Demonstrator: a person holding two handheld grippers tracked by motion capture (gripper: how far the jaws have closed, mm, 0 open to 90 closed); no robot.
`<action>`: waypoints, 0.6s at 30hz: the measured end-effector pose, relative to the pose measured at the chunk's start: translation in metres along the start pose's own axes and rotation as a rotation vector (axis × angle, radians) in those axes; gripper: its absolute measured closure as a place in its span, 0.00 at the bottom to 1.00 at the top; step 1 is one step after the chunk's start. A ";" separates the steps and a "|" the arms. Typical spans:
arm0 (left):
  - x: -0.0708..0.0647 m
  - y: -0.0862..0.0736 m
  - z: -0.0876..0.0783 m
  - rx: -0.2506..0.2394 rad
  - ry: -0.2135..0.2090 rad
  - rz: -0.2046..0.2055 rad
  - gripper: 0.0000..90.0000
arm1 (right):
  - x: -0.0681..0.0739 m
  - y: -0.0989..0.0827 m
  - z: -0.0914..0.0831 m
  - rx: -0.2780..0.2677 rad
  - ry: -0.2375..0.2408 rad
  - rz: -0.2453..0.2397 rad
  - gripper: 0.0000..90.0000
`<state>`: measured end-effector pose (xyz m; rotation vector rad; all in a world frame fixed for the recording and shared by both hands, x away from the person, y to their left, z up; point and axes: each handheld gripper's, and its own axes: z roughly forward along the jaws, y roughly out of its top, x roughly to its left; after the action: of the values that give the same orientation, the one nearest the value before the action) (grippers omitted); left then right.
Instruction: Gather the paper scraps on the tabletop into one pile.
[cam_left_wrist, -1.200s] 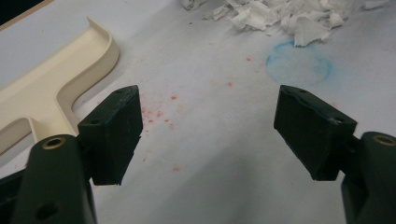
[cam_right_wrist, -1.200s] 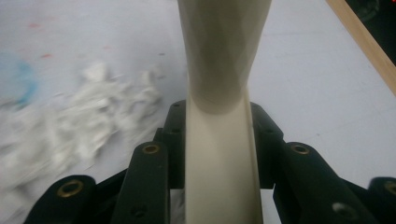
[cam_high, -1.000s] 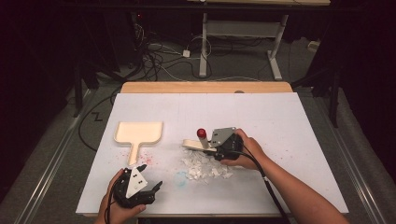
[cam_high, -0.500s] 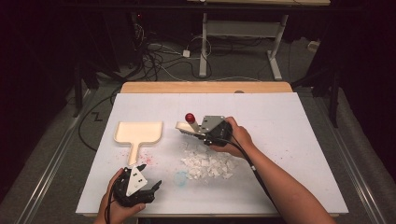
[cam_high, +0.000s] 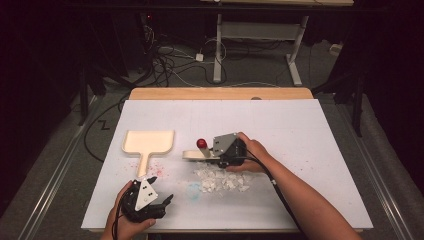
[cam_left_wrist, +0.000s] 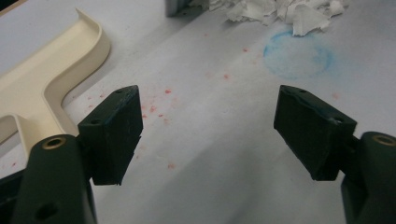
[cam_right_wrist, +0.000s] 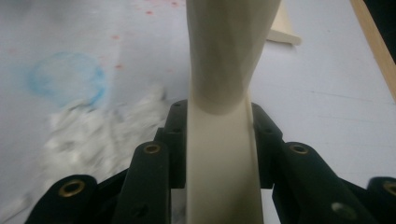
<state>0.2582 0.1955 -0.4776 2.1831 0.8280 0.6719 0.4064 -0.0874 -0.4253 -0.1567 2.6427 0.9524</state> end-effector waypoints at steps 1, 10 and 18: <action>0.000 0.000 0.001 0.004 -0.002 0.002 0.25 | 0.000 0.000 0.000 0.000 0.000 0.000 0.75; -0.003 0.002 0.003 0.015 -0.011 0.012 0.25 | 0.016 -0.013 -0.033 -0.046 0.014 -0.040 0.75; -0.003 0.002 0.003 0.018 -0.012 0.012 0.25 | 0.010 -0.019 -0.066 -0.105 -0.103 0.065 0.75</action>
<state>0.2589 0.1905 -0.4788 2.2077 0.8179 0.6597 0.3835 -0.1435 -0.3923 -0.0452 2.5188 1.0909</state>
